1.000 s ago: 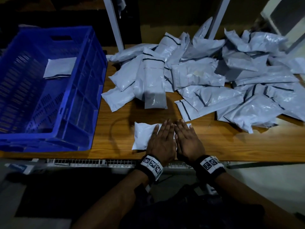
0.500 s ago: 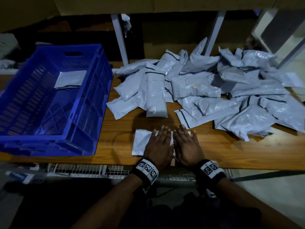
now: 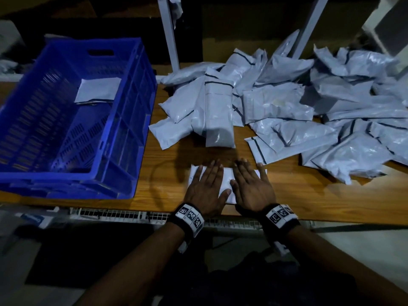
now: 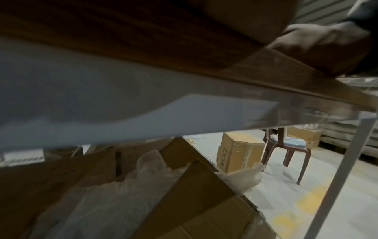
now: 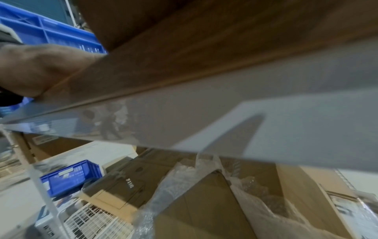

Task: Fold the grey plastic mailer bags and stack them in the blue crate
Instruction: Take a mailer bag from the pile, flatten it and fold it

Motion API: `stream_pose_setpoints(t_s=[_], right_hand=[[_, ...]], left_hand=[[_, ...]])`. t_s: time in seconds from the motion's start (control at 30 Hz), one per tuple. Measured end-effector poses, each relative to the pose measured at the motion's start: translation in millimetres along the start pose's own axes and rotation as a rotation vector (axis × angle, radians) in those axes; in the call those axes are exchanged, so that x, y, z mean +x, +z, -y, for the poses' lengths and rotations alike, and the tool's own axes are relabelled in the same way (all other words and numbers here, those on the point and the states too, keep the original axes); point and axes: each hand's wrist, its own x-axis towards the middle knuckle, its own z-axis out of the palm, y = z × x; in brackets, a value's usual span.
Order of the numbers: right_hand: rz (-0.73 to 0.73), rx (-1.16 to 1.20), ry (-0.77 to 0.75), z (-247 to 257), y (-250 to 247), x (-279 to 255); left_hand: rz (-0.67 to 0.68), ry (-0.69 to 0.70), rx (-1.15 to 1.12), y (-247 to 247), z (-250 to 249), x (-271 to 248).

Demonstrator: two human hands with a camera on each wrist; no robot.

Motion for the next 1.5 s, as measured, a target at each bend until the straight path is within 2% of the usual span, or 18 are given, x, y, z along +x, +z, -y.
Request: stream_pose_setpoints(t_s=[0.57, 0.63, 0.73, 0.8, 0.87, 0.97, 1.07, 1.13, 1.2, 1.27, 1.3, 1.37, 1.5], right_hand=[[0.123, 0.012, 0.038, 2, -7, 5], [0.127, 0.035, 0.023, 2, -10, 2], [0.106, 0.176, 0.0, -9, -19, -1], [0.077, 0.173, 0.037, -24, -31, -5], [0.146, 0.111, 0.064, -36, -47, -7], [0.279, 0.127, 0.109, -41, -62, -3], [0.275, 0.154, 0.095, -39, -75, 6], [0.153, 0.144, 0.077, -36, -95, 7], [-0.034, 0.116, 0.049, -33, -111, 1], [-0.234, 0.105, 0.023, -35, -115, -7], [-0.276, 0.102, 0.013, -37, -110, -12], [-0.245, 0.106, 0.0, -38, -89, -26], [-0.063, 0.152, -0.074, -36, -40, -73]], left_hand=[[-0.023, -0.001, -0.033, -2, 0, 3], [0.017, -0.009, -0.036, -4, 1, 3], [0.152, -0.024, -0.046, -20, 6, 10], [0.15, -0.041, -0.049, -38, 14, 17], [0.132, -0.054, -0.051, -53, 20, 22], [0.188, -0.076, -0.087, -69, 24, 30], [0.203, -0.06, -0.148, -86, 24, 39], [0.122, -0.024, -0.222, -98, 25, 42], [-0.09, 0.042, -0.277, -108, 28, 38], [-0.316, 0.15, -0.225, -110, 29, 29], [-0.38, 0.191, -0.204, -105, 29, 22], [-0.401, 0.241, -0.194, -78, 27, 7], [-0.243, 0.287, -0.106, -21, 21, -38]])
